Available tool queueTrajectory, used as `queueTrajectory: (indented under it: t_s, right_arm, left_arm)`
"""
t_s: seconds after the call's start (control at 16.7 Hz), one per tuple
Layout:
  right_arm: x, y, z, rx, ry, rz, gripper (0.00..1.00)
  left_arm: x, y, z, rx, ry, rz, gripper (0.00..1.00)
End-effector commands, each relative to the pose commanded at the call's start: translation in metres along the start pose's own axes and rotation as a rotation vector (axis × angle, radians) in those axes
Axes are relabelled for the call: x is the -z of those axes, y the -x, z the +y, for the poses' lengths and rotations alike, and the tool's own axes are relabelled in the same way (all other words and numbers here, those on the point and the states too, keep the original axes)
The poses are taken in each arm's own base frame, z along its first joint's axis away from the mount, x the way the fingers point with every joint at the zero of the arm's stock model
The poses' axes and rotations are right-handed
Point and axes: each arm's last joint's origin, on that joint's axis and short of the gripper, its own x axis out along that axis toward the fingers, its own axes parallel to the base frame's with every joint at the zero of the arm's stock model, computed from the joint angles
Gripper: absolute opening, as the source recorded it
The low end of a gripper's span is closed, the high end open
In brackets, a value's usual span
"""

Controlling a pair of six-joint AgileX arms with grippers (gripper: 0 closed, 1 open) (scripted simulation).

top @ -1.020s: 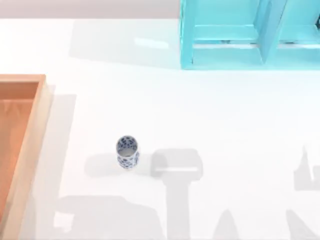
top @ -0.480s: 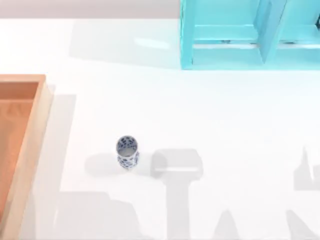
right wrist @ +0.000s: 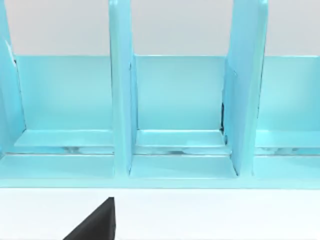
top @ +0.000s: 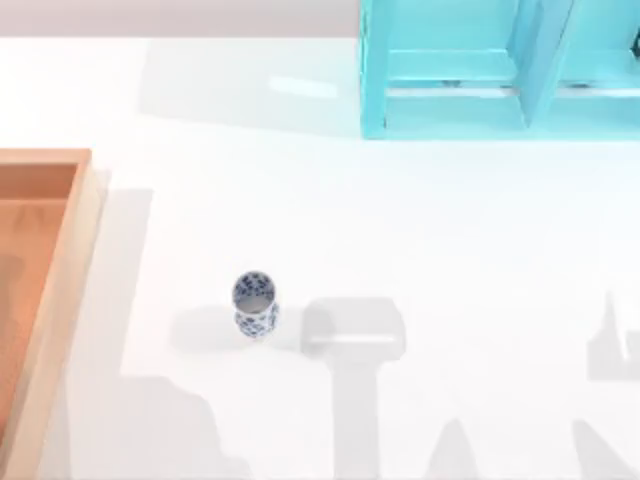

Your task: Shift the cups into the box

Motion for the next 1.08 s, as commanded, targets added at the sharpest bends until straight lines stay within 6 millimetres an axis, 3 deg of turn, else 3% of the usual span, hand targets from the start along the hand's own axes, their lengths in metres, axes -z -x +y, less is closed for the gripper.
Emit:
queueTrajectory:
  t_s: [0.78,1.08]
  right_arm:
    - [0.0,0.0,0.0,0.0,0.0,0.0,1.0]
    - [0.0,0.0,0.0,0.0,0.0,0.0,1.0]
  left_arm:
    - [0.0,0.0,0.0,0.0,0.0,0.0,0.98]
    - [0.0,0.0,0.0,0.0,0.0,0.0,1.0]
